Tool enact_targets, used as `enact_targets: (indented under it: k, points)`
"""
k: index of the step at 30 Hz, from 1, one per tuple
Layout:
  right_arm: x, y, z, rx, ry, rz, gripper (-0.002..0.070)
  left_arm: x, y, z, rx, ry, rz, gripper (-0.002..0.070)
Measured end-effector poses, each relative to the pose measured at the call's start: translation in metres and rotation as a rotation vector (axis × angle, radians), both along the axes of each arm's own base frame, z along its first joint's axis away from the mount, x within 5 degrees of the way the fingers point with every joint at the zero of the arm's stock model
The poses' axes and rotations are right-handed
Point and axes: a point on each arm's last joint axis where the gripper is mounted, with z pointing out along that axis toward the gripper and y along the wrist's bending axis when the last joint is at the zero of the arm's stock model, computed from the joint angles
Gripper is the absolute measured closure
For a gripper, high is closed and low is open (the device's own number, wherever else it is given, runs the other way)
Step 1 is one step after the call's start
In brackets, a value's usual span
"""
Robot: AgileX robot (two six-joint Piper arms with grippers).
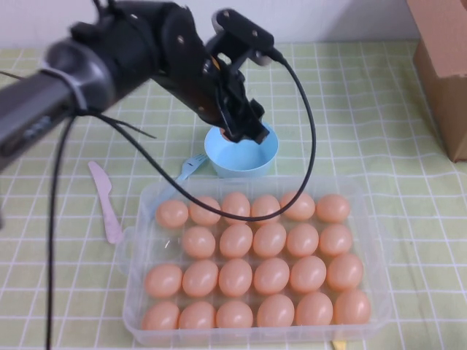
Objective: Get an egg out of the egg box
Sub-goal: Place the egg in the bowl
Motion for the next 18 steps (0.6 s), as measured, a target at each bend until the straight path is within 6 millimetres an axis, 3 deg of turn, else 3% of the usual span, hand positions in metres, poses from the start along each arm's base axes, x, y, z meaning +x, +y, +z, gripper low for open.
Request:
enact_targets:
  k: [5,11,13,18]
  points:
    - [0.0,0.0,0.0,0.0,0.0,0.0,0.0694,0.029,-0.016,-0.042,0.037,0.021,0.001,0.033]
    - [0.0,0.0,0.0,0.0,0.0,0.0,0.0694,0.047,-0.026,-0.064,0.042,0.002,0.003,0.0329]
    - [0.0,0.0,0.0,0.0,0.0,0.0,0.0694,0.049,-0.027,-0.07,0.042,-0.002,0.004,0.0295]
    - [0.0,0.0,0.0,0.0,0.0,0.0,0.0694,0.052,-0.027,-0.072,0.033,-0.008,0.017,0.0109]
